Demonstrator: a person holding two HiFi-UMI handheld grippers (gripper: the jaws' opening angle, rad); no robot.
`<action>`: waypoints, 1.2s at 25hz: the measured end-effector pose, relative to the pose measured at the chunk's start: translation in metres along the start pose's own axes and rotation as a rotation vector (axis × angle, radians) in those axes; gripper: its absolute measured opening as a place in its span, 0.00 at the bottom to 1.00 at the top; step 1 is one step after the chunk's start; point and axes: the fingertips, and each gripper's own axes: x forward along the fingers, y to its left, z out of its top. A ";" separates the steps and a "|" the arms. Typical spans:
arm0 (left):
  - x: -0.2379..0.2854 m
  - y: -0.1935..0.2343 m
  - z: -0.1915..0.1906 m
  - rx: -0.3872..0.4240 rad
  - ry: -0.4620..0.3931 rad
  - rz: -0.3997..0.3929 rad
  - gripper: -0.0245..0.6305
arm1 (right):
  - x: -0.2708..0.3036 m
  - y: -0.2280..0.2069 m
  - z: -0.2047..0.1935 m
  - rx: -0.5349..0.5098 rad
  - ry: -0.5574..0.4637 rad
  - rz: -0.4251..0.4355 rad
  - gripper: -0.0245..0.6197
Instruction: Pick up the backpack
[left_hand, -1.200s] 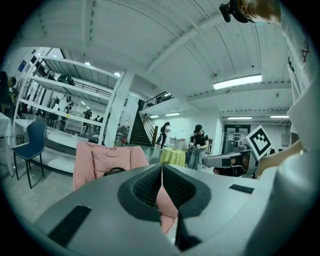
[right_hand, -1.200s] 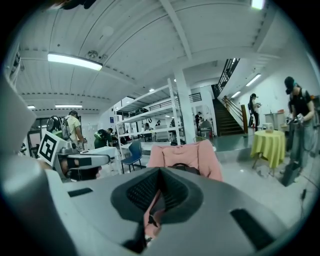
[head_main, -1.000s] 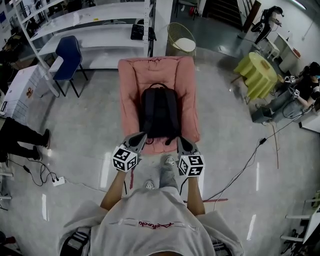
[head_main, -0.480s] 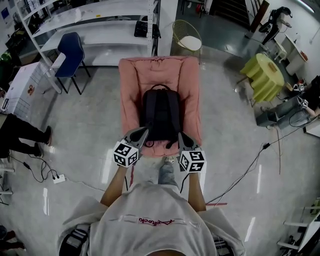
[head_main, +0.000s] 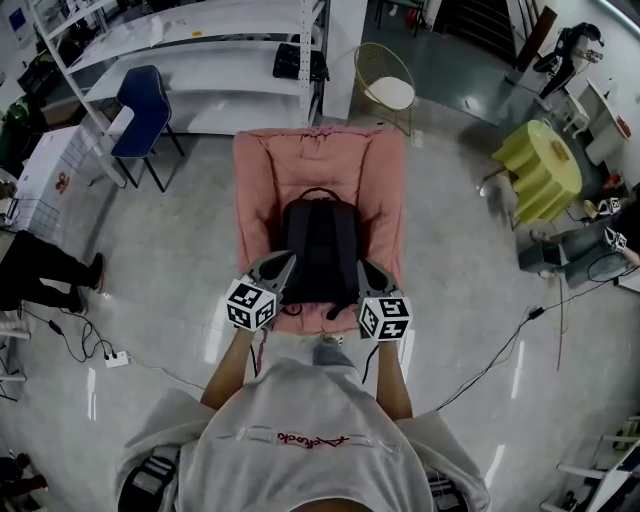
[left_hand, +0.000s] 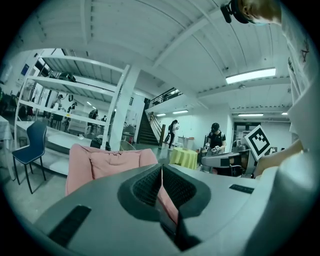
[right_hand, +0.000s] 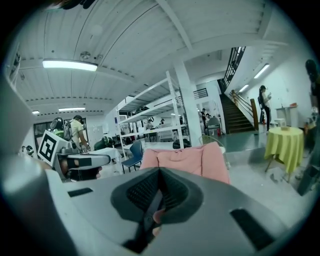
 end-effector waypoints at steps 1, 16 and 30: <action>0.008 0.004 0.004 -0.002 -0.001 0.009 0.06 | 0.008 -0.007 0.005 -0.002 0.001 0.009 0.07; 0.106 0.050 0.054 0.009 -0.037 0.151 0.06 | 0.098 -0.093 0.063 -0.024 -0.008 0.134 0.07; 0.122 0.075 0.039 -0.013 0.001 0.190 0.06 | 0.136 -0.109 0.056 -0.011 0.019 0.162 0.07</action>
